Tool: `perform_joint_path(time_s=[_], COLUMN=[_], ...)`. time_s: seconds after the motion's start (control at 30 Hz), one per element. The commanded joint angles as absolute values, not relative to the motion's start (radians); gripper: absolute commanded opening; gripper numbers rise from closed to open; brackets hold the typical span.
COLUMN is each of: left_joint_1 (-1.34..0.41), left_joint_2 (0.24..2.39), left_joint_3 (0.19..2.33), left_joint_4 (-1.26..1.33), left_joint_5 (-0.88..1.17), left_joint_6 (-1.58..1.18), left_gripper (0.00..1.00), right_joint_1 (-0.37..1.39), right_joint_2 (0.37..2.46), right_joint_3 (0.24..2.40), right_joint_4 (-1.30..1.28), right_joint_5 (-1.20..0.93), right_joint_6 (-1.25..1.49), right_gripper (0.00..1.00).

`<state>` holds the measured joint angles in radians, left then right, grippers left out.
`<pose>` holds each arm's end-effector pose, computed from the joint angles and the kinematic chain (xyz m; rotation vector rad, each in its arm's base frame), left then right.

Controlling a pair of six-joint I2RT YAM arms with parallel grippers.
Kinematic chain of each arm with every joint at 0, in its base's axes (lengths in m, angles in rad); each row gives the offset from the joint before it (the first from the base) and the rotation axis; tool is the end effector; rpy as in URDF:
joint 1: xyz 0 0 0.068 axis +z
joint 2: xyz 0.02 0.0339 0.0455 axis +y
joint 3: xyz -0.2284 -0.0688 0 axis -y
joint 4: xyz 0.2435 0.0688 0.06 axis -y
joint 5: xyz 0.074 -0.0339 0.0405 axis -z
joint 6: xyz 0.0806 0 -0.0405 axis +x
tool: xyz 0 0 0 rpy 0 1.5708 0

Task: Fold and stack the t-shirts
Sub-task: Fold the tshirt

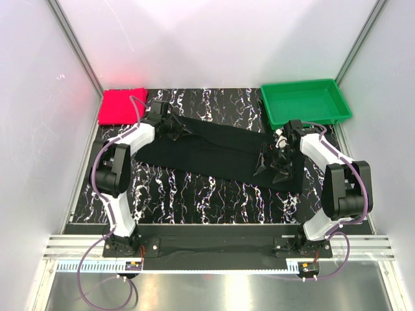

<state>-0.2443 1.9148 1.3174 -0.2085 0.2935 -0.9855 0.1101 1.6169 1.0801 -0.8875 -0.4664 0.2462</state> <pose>0.4182 -0.1283 0.1321 -0.7773 2.4165 -0.8939 0.2860 0.0681 0.1243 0.1515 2.9895 0.7385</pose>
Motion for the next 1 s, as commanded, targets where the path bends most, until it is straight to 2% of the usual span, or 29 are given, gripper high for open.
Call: perform_joint_path(time_s=[0.0, 0.5, 0.6, 0.63, 0.67, 0.7, 0.77, 0.83, 0.97], left_joint_1=[-0.258, -0.377, -0.385, -0.384, -0.379, -0.373, -0.354, -0.335, -0.147], left_joint_2=[1.821, 1.658, 1.608, 1.594, 1.58, 1.577, 1.577, 1.58, 1.583], left_joint_3=[1.279, 1.074, 1.029, 1.02, 1.023, 1.034, 1.095, 1.15, 1.138], left_joint_4=[-0.156, -0.153, -0.178, -0.193, -0.218, -0.231, -0.297, -0.334, -0.266], left_joint_5=[0.218, 0.032, 0.002, -0.03, -0.04, -0.032, -0.026, -0.014, 0.226], left_joint_6=[-1.006, -1.16, -1.157, -1.154, -1.114, -1.08, -0.935, -0.835, -0.672], left_gripper=[0.0, 0.02, 0.16, 0.31, 0.41, 0.45, 0.6, 0.66, 0.63], right_joint_1=[0.103, 0.103, 0.104, 0.104, 0.103, 0.103, 0.103, 0.104, 0.106], right_joint_2=[1.592, 1.543, 1.539, 1.545, 1.548, 1.552, 1.562, 1.574, 1.601], right_joint_3=[1.074, 1.039, 1.034, 1.037, 1.037, 1.038, 1.042, 1.048, 1.061], right_joint_4=[-0.893, -0.876, -0.87, -0.867, -0.865, -0.865, -0.864, -0.862, -0.809], right_joint_5=[-0.503, -0.551, -0.558, -0.563, -0.564, -0.566, -0.568, -0.566, -0.607], right_joint_6=[0.236, 0.25, 0.253, 0.253, 0.255, 0.255, 0.255, 0.256, 0.291], right_gripper=[1.0, 1.0, 1.0, 1.0, 1.0, 1.0, 1.0, 1.0, 1.0])
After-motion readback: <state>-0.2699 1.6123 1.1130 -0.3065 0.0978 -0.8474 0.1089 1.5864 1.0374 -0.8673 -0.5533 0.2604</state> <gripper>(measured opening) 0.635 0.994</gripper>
